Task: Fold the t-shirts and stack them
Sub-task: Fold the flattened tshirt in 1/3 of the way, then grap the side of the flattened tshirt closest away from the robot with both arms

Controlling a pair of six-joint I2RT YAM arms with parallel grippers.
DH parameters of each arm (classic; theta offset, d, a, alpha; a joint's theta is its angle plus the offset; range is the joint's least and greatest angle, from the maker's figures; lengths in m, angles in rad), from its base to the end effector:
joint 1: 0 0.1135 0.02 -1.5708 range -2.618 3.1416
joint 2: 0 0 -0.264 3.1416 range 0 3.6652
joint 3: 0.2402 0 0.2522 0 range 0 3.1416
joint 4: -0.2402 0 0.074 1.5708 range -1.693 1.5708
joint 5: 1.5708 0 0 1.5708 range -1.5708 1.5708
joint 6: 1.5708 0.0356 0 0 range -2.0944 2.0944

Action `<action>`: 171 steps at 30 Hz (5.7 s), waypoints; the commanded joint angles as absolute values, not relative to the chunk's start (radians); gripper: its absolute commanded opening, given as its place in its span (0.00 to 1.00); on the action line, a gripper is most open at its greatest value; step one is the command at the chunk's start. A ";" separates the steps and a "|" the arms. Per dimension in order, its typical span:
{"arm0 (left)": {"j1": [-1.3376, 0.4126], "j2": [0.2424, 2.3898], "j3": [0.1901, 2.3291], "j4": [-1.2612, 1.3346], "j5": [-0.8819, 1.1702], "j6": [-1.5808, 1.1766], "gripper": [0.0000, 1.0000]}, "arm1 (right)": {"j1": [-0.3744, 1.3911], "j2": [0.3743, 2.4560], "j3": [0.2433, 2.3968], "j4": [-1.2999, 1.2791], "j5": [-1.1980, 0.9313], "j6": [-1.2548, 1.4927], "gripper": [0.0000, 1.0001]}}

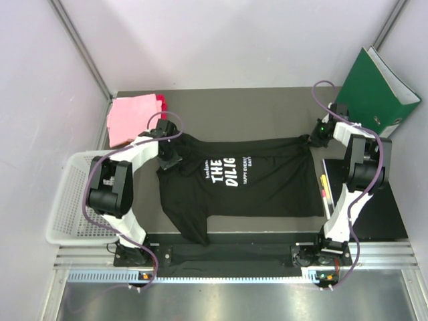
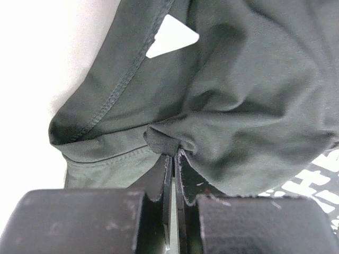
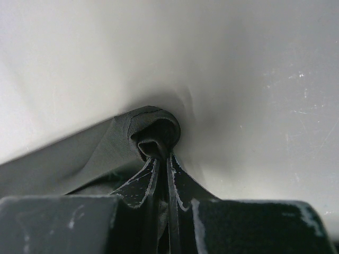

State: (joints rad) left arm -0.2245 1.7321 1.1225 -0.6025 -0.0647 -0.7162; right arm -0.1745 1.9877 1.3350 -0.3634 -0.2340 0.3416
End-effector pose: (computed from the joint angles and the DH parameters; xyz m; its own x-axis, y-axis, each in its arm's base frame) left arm 0.3281 -0.0726 0.1805 -0.8199 -0.4848 -0.3045 -0.4484 0.8745 -0.1848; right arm 0.4103 -0.0640 0.1614 -0.7725 0.4671 -0.4302 0.3263 0.8732 0.3621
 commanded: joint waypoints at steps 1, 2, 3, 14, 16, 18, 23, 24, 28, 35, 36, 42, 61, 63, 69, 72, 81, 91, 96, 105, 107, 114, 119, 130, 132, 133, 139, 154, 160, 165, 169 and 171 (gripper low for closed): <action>-0.227 1.664 1.172 -0.623 -0.080 -0.706 0.03 | -0.189 1.965 1.330 -0.339 -0.241 0.336 0.06; -0.227 1.646 1.172 -0.635 -0.083 -0.704 0.02 | -0.189 1.965 1.331 -0.339 -0.242 0.337 0.06; -0.227 1.637 1.170 -0.649 -0.086 -0.704 0.00 | -0.189 1.968 1.331 -0.339 -0.244 0.336 0.06; -0.227 1.529 1.218 -0.837 -0.034 -0.677 0.00 | -0.187 1.985 1.332 -0.337 -0.256 0.334 0.06; -0.227 1.540 1.233 -0.879 -0.015 -0.669 0.00 | -0.187 1.985 1.327 -0.334 -0.258 0.334 0.06; -0.232 1.548 1.224 -0.911 0.032 -0.663 0.00 | -0.187 1.986 1.327 -0.334 -0.256 0.333 0.06; -0.261 1.528 1.158 -0.960 0.017 -0.673 0.00 | -0.187 1.990 1.328 -0.334 -0.261 0.333 0.06; -0.267 1.523 1.143 -0.968 0.009 -0.690 0.00 | -0.187 1.990 1.328 -0.333 -0.262 0.333 0.06; -0.282 1.479 1.074 -0.985 -0.029 -0.733 0.00 | -0.187 1.991 1.328 -0.333 -0.262 0.333 0.06; -0.288 1.493 1.066 -1.037 -0.061 -0.758 0.02 | -0.187 1.991 1.328 -0.330 -0.265 0.336 0.07; -0.298 1.496 1.072 -1.032 -0.054 -0.752 0.14 | -0.186 1.991 1.328 -0.331 -0.265 0.334 0.07; -0.331 1.517 1.233 -1.022 -0.182 -0.690 0.74 | -0.187 1.968 1.333 -0.354 -0.262 0.337 0.17; -0.219 2.278 1.991 -0.954 -0.189 -0.502 0.83 | -0.176 2.002 1.485 -0.437 -0.179 0.367 1.00; -0.190 2.299 1.994 -0.945 -0.183 -0.505 0.83 | -0.160 2.037 1.494 -0.428 -0.186 0.371 1.00; -0.141 2.326 1.973 -0.937 -0.147 -0.499 0.70 | -0.115 2.112 1.534 -0.471 -0.186 0.385 0.83; -0.140 2.303 1.910 -0.894 -0.120 -0.489 0.51 | -0.109 2.128 1.548 -0.479 -0.198 0.405 0.51; -0.140 2.287 1.902 -0.858 -0.063 -0.491 0.00 | -0.100 2.134 1.601 -0.489 -0.236 0.399 0.00; -0.140 2.313 2.068 -0.801 -0.048 -0.499 0.00 | -0.100 2.170 1.707 -0.474 -0.143 0.382 0.00; -0.132 2.414 2.248 -0.808 -0.052 -0.512 0.00 | -0.100 2.256 1.834 -0.472 -0.117 0.377 0.00; -0.086 2.502 2.370 -0.758 -0.069 -0.577 0.00 | -0.110 2.387 2.015 -0.451 -0.068 0.408 0.00; -0.077 2.510 2.384 -0.752 -0.090 -0.584 0.00 | -0.112 2.407 2.060 -0.445 -0.060 0.410 0.00; -0.049 2.476 2.382 -0.660 0.055 -0.568 0.51 | -0.115 2.344 1.981 -0.359 -0.055 0.351 0.51; -0.051 2.330 2.248 -0.569 0.172 -0.565 0.63 | -0.115 2.091 1.718 -0.239 -0.003 0.325 1.00; -0.077 1.930 1.707 -0.580 0.241 -0.506 0.66 | -0.117 1.744 1.332 -0.322 -0.141 0.328 1.00; -0.083 1.863 1.613 -0.607 0.267 -0.506 0.66 | -0.117 1.709 1.255 -0.347 -0.172 0.330 1.00; -0.084 1.844 1.529 -0.627 0.275 -0.512 0.66 | -0.118 1.678 1.231 -0.353 -0.189 0.330 0.99; -0.127 1.665 1.203 -0.643 0.336 -0.561 0.65 | -0.133 1.551 1.051 -0.396 -0.259 0.341 1.00; -0.161 1.203 0.790 -0.704 0.373 -0.696 0.65 | -0.135 1.278 0.787 -0.584 -0.193 0.347 0.72; -0.234 1.154 0.772 -0.773 0.299 -0.666 0.65 | -0.137 1.197 0.756 -0.661 -0.128 0.362 0.72; -0.379 1.166 0.779 -0.787 0.189 -0.707 0.65 | -0.178 1.190 0.761 -0.709 -0.127 0.434 0.73; -0.469 1.192 0.819 -0.804 0.101 -0.733 0.65 | -0.225 1.193 0.686 -0.655 -0.219 0.508 0.73; -0.483 1.198 0.847 -0.808 0.083 -0.732 0.65 | -0.239 1.201 0.648 -0.611 -0.256 0.563 0.72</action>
State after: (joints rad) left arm -0.4488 1.1851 0.7807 -0.7818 0.1833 -0.7090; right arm -0.2039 1.2083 0.7147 -0.6628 -0.1764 0.4480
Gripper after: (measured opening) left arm 0.651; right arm 0.726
